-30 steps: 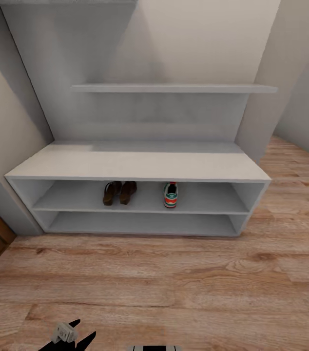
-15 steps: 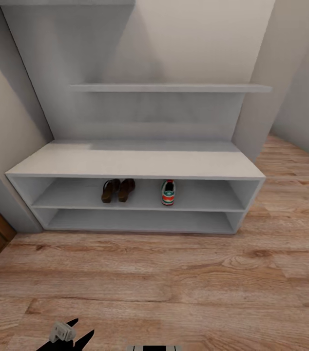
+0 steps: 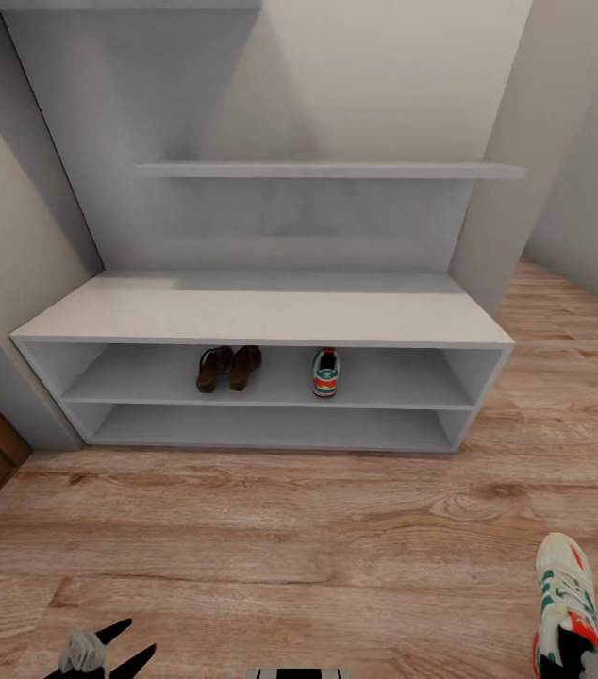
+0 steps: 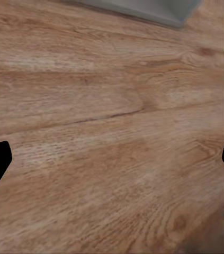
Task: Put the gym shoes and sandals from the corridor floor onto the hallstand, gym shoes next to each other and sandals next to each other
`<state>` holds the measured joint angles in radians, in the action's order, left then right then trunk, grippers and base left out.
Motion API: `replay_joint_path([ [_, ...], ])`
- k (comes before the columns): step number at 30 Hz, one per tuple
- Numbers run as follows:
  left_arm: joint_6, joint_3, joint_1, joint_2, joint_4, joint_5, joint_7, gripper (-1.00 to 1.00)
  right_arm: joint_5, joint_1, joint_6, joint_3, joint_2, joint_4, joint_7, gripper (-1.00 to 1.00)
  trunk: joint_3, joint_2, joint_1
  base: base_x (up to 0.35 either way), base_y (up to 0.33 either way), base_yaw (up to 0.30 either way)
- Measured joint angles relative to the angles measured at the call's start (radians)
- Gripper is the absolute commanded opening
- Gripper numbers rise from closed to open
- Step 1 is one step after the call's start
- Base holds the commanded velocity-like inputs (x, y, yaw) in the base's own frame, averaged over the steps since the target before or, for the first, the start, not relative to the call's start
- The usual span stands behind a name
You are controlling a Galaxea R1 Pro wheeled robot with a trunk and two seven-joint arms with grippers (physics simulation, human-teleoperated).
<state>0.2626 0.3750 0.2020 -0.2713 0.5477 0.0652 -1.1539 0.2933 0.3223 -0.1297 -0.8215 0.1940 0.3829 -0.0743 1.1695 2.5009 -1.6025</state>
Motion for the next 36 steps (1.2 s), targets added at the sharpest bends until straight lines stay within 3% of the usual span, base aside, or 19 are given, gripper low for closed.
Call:
replay_joint_path([
  [3,-0.001,0.010,0.001,0.002,-0.005,0.003,-0.021,1.00,0.043,0.000,0.003,0.106,-0.089,0.011,0.003,-1.00,0.000,0.000,0.000,0.000,0.000,0.000],
  [8,-0.002,0.015,0.001,0.002,-0.007,0.004,-0.029,1.00,0.063,0.019,0.031,0.258,-0.202,0.051,0.005,-1.00,0.000,0.000,0.000,0.000,0.000,0.000],
  [11,-0.008,0.017,0.005,0.001,-0.005,0.004,-0.032,1.00,0.061,0.048,0.134,0.343,-0.266,0.109,0.017,-1.00,0.000,0.000,0.000,0.000,0.000,0.000],
  [17,-0.016,0.006,0.016,0.002,0.002,-0.007,-0.031,1.00,0.062,0.129,0.399,0.387,-0.358,0.222,0.093,-1.00,0.000,0.000,0.000,0.000,0.000,0.000],
  [23,-0.017,0.000,0.014,0.002,0.006,-0.008,-0.031,1.00,0.067,0.245,0.512,0.393,-0.367,0.243,0.128,-1.00,0.000,0.000,0.000,0.000,0.000,0.000],
  [26,-0.018,-0.023,0.018,0.003,0.009,-0.041,-0.055,1.00,0.068,0.325,0.565,0.395,-0.367,0.241,0.143,-1.00,0.000,0.000,0.000,0.000,0.000,0.000],
  [27,-0.019,-0.040,0.020,0.008,0.010,-0.068,-0.085,1.00,0.067,0.372,0.617,0.395,-0.367,0.239,0.145,-1.00,0.000,0.000,0.000,0.000,0.000,0.000],
  [29,-0.019,-0.047,0.021,0.011,0.008,-0.078,-0.100,1.00,0.069,0.412,0.646,0.395,-0.367,0.241,0.145,-1.00,0.000,0.000,0.000,0.000,0.000,0.000],
  [31,-0.016,-0.052,0.020,0.011,0.004,-0.087,-0.110,1.00,0.068,0.479,0.666,0.450,-0.367,0.247,0.146,-1.00,0.000,0.000,0.000,0.000,0.000,0.000],
  [33,-0.016,-0.053,0.020,0.010,0.005,-0.088,-0.111,1.00,0.065,0.487,0.668,0.488,-0.367,0.248,0.147,-1.00,0.000,0.000,0.000,0.000,0.000,0.000],
  [34,-0.016,-0.053,0.020,0.008,0.007,-0.089,-0.112,1.00,0.058,0.509,0.692,0.546,-0.367,0.252,0.147,-1.00,0.000,0.000,0.000,0.000,0.000,0.000],
  [36,-0.016,-0.052,0.020,0.009,0.008,-0.089,-0.112,1.00,0.065,0.520,0.712,0.558,-0.367,0.262,0.146,-1.00,0.000,0.000,0.000,0.000,0.000,0.000],
])
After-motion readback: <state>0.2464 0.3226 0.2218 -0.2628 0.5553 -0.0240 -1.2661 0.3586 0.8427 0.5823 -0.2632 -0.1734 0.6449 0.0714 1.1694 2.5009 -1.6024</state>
